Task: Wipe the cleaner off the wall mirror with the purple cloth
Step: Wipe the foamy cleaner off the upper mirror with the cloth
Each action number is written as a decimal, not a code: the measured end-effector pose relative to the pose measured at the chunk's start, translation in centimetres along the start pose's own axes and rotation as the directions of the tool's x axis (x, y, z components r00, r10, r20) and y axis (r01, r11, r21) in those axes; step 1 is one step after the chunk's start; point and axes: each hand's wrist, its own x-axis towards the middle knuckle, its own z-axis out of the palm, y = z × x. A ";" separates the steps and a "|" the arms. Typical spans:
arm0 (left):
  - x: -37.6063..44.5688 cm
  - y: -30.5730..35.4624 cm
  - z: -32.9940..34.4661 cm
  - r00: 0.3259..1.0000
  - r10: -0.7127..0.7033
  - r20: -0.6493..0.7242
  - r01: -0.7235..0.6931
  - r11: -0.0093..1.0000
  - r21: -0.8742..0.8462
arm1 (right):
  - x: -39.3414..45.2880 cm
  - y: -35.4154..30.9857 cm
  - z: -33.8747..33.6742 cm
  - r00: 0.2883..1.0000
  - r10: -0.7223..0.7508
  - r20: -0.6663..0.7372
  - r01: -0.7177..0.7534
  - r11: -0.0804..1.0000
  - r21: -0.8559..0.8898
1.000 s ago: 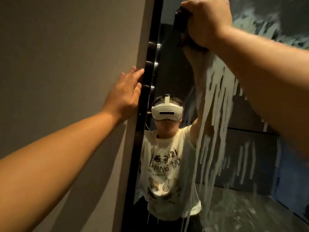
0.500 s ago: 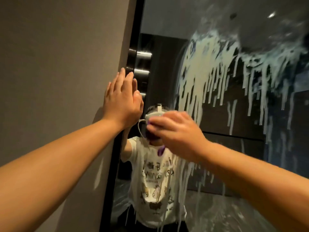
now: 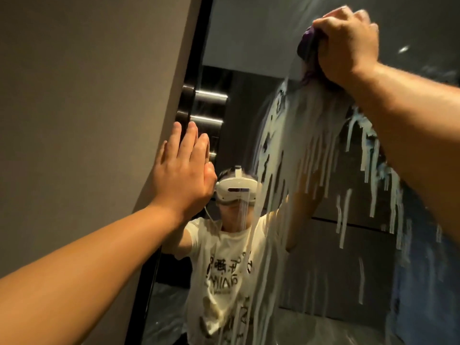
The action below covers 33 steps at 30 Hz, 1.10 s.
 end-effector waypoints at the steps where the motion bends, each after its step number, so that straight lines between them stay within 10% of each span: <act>1: 0.0 0.0 0.1 1.000 0.003 -0.001 -0.003 1.000 -0.003 | 0.2 0.0 0.2 1.000 -0.009 0.000 0.009 1.000 -0.022; 25: -0.6 0.1 -1.0 0.999 0.034 0.013 -0.033 0.999 -0.034 | -32.1 -12.4 0.7 0.796 -0.605 0.006 0.594 0.782 0.189; 33: -0.6 0.1 -0.7 0.999 0.037 0.008 -0.037 0.999 0.008 | -32.8 -12.5 -1.8 0.759 -0.651 -0.004 0.562 0.653 0.508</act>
